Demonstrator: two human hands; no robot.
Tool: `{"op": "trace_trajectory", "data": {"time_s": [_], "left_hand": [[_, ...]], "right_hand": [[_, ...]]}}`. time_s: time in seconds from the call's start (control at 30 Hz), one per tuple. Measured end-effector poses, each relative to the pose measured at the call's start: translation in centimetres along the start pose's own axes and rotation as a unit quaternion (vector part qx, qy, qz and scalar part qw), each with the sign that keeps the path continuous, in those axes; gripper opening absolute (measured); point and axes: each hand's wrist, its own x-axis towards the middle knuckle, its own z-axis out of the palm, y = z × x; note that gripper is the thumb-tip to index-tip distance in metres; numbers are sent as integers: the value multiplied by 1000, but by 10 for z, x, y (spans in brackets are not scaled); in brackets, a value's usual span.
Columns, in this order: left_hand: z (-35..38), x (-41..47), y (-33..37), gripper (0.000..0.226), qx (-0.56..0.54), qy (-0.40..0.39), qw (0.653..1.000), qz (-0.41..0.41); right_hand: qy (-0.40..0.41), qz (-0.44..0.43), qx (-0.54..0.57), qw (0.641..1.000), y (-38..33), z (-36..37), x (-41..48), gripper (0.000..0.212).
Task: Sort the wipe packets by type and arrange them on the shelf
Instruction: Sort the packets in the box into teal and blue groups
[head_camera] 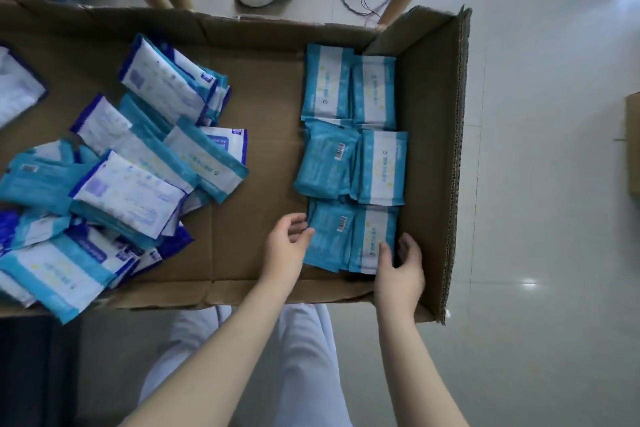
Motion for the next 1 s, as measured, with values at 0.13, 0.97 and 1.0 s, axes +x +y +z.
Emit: {"op": "trace_trajectory", "data": {"time_s": [0.13, 0.97, 1.0], "left_hand": [[-53, -11, 28, 24, -11, 20, 999, 48], [-471, 228, 36, 73, 248, 249, 935, 47], [-471, 227, 37, 74, 242, 254, 936, 36]], "right_hand": [[-69, -34, 72, 994, -36, 11, -26, 34], [-330, -39, -108, 937, -243, 478, -166, 57], [-325, -11, -88, 941, -242, 484, -168, 57]]}}
